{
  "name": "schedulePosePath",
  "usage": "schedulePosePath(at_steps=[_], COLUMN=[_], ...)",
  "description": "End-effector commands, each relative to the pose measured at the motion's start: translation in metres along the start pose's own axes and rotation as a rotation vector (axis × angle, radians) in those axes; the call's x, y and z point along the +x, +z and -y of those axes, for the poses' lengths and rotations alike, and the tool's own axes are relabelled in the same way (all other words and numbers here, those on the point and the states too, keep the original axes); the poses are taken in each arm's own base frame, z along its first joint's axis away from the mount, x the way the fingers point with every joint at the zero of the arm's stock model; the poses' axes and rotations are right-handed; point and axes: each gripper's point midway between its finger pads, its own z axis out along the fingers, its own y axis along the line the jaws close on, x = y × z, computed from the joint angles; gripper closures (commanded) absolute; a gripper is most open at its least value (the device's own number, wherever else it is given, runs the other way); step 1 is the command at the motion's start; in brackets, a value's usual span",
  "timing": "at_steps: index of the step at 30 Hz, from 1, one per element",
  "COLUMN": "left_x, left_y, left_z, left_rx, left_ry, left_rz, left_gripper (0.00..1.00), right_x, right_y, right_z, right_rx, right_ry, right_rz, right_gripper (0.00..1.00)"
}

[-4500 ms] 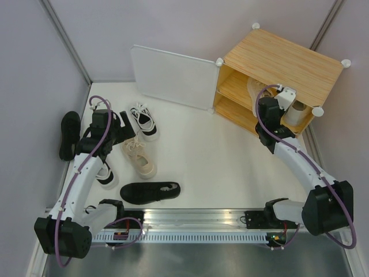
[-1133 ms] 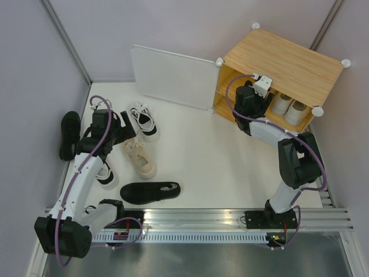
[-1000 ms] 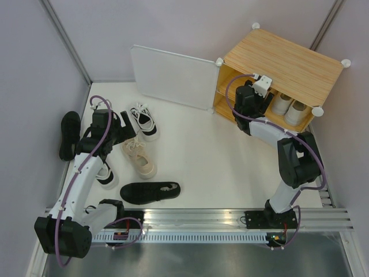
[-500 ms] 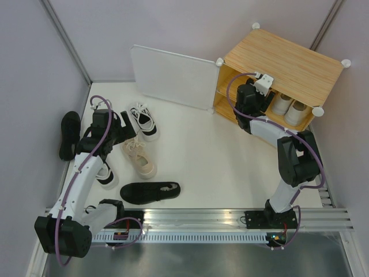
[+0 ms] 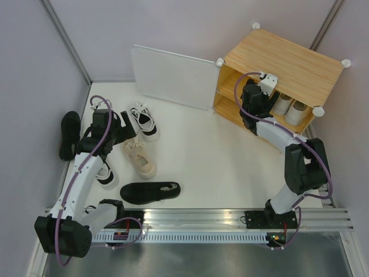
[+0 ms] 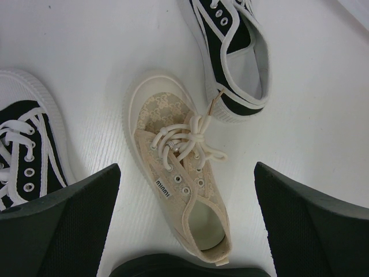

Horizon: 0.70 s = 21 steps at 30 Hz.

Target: Place and organize the shoes in the shoe cabinet

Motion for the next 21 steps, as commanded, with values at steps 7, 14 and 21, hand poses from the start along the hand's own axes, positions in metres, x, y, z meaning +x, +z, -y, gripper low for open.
schedulePosePath(at_steps=[7, 14, 21], left_x=[-0.006, -0.005, -0.005], left_y=[0.002, 0.002, 0.002], left_z=[0.0, 0.0, 0.0], left_rx=[0.008, 0.007, 0.009], left_ry=[0.039, 0.038, 0.038], left_rz=[0.028, 0.025, 0.026], left_gripper=[0.0, 0.0, 0.0], right_x=[0.016, 0.004, 0.0], right_y=[0.002, -0.013, -0.032], right_z=[0.004, 0.008, 0.014], right_rx=[-0.034, -0.076, -0.129], right_ry=[0.077, 0.1, 0.084], right_rz=[-0.103, -0.116, -0.154], right_gripper=[0.04, 0.04, 0.06])
